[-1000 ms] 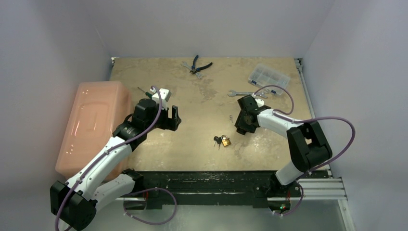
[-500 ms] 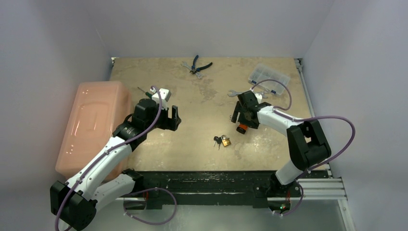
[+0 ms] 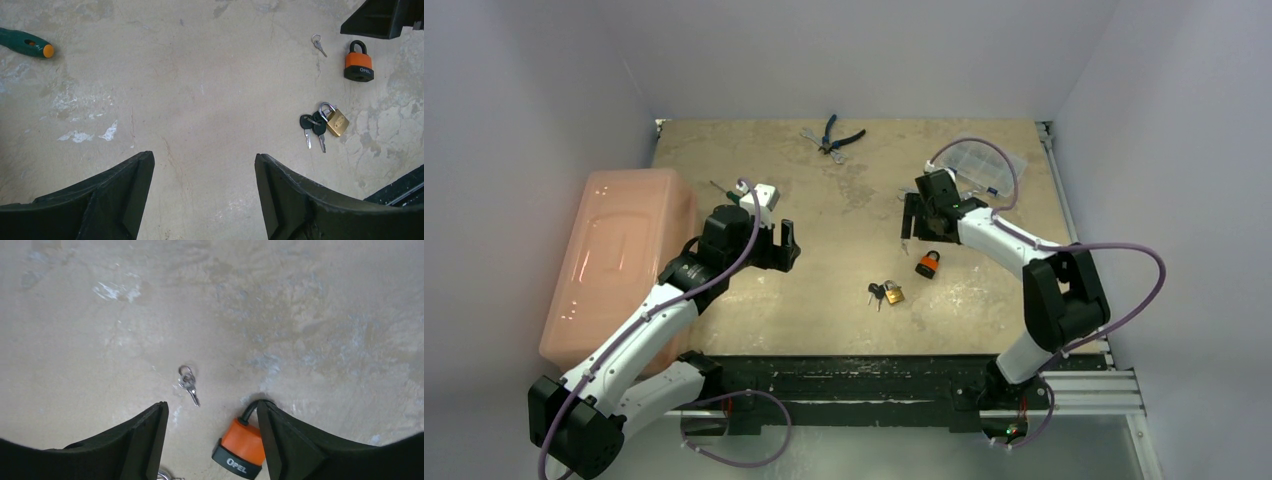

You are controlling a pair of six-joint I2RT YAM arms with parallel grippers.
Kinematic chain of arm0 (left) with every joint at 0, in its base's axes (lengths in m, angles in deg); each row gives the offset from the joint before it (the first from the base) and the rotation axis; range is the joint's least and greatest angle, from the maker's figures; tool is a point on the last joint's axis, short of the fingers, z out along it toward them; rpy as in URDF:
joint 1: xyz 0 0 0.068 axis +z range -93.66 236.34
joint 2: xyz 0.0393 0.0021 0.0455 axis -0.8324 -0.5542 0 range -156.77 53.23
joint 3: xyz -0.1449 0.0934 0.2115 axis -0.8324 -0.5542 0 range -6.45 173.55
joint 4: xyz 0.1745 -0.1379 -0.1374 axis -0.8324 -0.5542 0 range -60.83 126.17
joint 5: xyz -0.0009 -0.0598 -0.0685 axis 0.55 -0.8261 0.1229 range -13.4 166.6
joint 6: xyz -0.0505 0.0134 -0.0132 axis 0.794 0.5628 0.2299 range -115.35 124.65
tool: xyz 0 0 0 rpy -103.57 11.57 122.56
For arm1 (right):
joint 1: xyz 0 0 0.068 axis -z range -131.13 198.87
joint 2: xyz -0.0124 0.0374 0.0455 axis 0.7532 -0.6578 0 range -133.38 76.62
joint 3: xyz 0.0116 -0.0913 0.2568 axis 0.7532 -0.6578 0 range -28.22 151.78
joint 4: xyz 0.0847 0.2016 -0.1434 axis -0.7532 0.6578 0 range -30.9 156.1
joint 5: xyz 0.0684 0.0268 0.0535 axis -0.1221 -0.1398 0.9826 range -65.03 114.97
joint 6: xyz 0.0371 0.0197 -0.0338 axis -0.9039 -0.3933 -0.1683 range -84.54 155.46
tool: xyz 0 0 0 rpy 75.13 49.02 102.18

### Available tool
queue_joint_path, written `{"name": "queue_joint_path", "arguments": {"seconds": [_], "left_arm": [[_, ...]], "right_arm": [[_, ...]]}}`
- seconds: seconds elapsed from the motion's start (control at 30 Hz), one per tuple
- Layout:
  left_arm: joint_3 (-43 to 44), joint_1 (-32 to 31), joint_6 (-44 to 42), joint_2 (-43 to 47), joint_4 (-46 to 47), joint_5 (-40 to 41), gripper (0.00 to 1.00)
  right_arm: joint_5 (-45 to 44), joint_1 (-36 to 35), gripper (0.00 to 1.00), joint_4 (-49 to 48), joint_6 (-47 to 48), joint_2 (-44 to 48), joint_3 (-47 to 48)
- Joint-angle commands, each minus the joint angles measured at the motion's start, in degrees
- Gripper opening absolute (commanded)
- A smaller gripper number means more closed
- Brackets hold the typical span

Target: Unlock with the key

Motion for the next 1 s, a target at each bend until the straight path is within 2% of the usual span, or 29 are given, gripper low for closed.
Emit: {"name": "queue_joint_path", "arguments": {"seconds": [0.0, 0.17, 0.67, 0.83, 0.97], "left_arm": [[1.93, -0.13, 0.25, 0.97, 0.62, 0.73, 0.78], [1.9, -0.13, 0.22, 1.1, 0.61, 0.77, 0.78], [1.94, -0.13, 0.27, 1.11, 0.75, 0.77, 0.77], [1.97, -0.13, 0.22, 1.11, 0.71, 0.77, 0.77], [1.96, -0.13, 0.23, 1.11, 0.65, 0.77, 0.77]], "right_arm": [[0.02, -1.68, 0.7, -0.56, 3.82, -3.07, 5.04], [-0.88, -3.09, 0.62, 0.27, 4.43, -6.89, 7.07], [-2.71, -5.47, 0.47, 0.37, 5.05, -14.77, 9.96], [-3.69, -5.54, 0.36, 0.83, 5.23, -16.6, 10.35], [-4.46, -5.57, 0.2, 1.03, 5.23, -17.21, 9.36]]}}
